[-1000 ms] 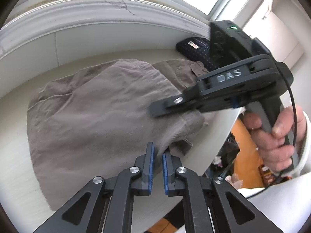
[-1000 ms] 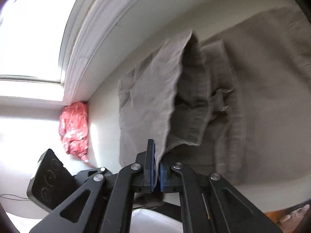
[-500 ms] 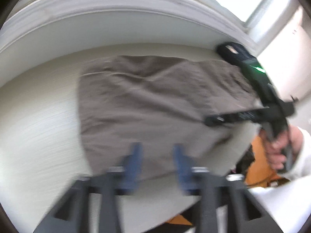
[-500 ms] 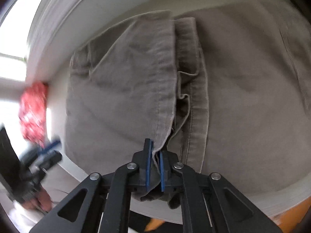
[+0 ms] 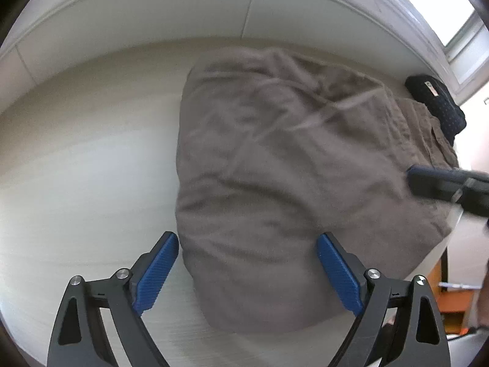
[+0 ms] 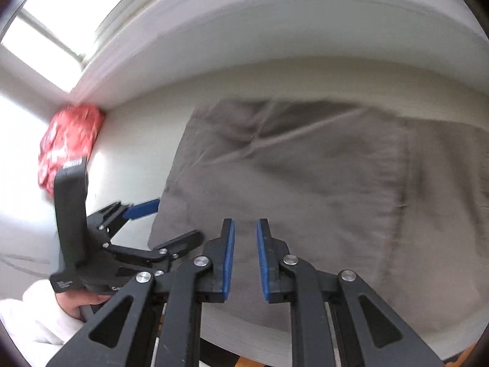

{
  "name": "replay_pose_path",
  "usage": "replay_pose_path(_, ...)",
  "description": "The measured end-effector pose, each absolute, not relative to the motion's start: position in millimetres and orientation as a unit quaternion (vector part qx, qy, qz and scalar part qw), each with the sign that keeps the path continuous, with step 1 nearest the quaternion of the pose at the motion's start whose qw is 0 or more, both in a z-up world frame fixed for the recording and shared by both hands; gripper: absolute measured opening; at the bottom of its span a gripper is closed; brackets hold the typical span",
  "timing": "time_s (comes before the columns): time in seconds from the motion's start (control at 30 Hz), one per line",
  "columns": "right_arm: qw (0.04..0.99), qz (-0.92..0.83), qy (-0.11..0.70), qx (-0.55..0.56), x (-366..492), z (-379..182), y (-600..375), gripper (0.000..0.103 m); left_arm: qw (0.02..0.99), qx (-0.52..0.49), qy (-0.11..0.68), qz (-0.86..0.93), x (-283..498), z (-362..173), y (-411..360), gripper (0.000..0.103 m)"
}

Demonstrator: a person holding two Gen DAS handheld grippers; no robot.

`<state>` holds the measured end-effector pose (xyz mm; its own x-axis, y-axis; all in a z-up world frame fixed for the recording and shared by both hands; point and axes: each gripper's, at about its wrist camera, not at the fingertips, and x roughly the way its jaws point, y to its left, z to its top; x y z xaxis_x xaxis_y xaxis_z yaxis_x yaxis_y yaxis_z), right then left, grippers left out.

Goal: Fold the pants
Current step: 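Open both grippers and release the folded grey pants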

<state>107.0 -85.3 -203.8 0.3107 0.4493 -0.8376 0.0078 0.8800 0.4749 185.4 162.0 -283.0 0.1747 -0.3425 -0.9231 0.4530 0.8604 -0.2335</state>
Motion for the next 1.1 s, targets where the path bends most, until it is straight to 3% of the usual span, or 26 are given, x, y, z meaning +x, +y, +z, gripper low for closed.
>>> replay_pose_path(0.1,0.758,0.113,0.613,0.191,100.7,-248.1,-81.7,0.005,0.76,0.037,0.597,-0.255,182.9,-294.4,162.7,0.095)
replay_pose_path(0.13,0.755,0.115,0.605,0.225,94.1,-260.1,-95.6,0.0,0.764,0.047,0.589,-0.259,179.6,-295.3,160.2,0.096)
replay_pose_path(0.2,0.729,0.11,0.61,0.291,95.1,-269.4,-117.0,0.0,0.765,0.059,0.587,-0.26,177.1,-296.3,155.9,0.096)
replay_pose_path(0.3,0.731,0.063,0.608,0.303,113.1,-240.6,-139.3,0.0,0.762,0.049,0.589,-0.265,180.0,-299.5,157.0,0.096)
replay_pose_path(0.47,0.771,0.15,0.562,0.258,188.8,-181.9,-114.1,0.0,0.762,0.061,0.583,-0.275,177.5,-296.0,155.1,0.096)
replay_pose_path(0.67,0.753,0.157,0.605,0.207,249.8,-240.0,-70.9,0.0,0.765,0.072,0.577,-0.276,174.5,-300.2,151.7,0.097)
replay_pose_path(0.8,0.742,0.149,0.587,0.287,241.2,-265.5,-104.6,0.0,0.767,0.085,0.572,-0.277,170.6,-301.3,148.8,0.097)
replay_pose_path(1.1,0.805,0.132,0.539,0.212,207.3,-207.2,-83.9,0.0,0.792,0.074,0.541,-0.275,167.6,-270.3,158.6,0.096)
